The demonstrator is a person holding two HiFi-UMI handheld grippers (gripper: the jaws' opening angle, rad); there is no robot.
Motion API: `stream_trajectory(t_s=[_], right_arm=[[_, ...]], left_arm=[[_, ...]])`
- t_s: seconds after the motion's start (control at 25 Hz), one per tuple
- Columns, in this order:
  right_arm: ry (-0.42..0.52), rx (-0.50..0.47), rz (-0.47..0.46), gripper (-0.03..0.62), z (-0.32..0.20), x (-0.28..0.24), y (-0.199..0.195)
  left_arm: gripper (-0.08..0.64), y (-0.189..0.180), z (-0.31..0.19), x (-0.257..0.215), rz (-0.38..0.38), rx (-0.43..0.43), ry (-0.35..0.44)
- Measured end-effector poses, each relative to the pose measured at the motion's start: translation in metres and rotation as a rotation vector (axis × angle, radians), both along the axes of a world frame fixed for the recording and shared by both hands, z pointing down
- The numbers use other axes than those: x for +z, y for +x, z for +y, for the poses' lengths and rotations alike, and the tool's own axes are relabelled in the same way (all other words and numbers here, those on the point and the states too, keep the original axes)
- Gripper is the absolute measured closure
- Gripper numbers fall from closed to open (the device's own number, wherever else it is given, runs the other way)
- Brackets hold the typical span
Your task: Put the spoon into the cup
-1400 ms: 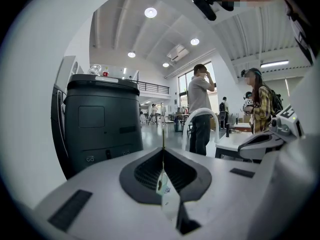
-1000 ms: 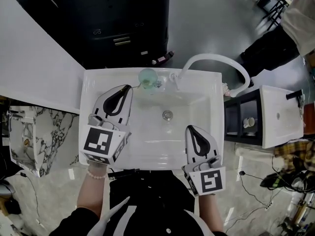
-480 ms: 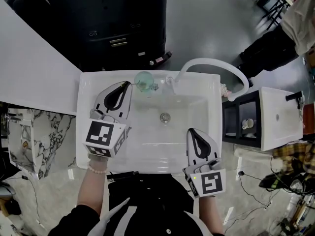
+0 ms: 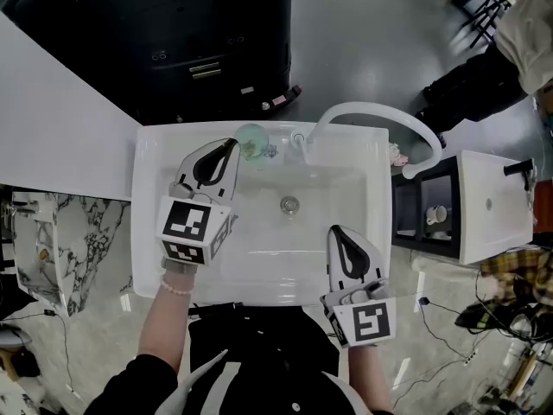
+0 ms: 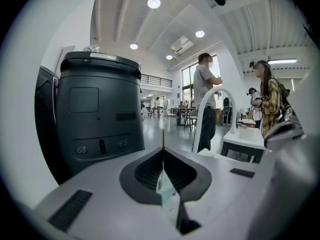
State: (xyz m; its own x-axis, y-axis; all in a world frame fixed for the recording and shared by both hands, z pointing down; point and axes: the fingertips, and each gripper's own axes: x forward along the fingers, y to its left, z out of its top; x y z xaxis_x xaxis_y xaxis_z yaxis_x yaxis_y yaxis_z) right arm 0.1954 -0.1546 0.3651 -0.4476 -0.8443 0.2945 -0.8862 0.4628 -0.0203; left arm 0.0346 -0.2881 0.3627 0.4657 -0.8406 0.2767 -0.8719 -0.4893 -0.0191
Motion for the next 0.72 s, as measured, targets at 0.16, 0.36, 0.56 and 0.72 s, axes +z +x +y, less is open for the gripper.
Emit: stream_trajectory(t_s=[0.16, 0.36, 0.56, 0.72], right_arm=[[-0.010, 0.002, 0.004, 0.592, 0.002, 0.003, 0.001], [-0.010, 0.012, -0.001, 0.592, 0.003, 0.005, 0.002], [-0.009, 0.015, 0.002, 0.592, 0.005, 0.006, 0.003], [-0.017, 0.019, 0.003, 0.592, 0.007, 0.007, 0.004]], left_arm=[[0.554, 0.007, -0.002, 0.011, -0.013, 0.018, -0.020], [0.554, 0.010, -0.005, 0.026, -0.060, 0.029, -0.033], [0.554, 0.010, -0.011, 0.039, -0.099, 0.034, -0.044], [0.554, 0.012, -0.015, 0.047, -0.111, 0.038, -0.049]])
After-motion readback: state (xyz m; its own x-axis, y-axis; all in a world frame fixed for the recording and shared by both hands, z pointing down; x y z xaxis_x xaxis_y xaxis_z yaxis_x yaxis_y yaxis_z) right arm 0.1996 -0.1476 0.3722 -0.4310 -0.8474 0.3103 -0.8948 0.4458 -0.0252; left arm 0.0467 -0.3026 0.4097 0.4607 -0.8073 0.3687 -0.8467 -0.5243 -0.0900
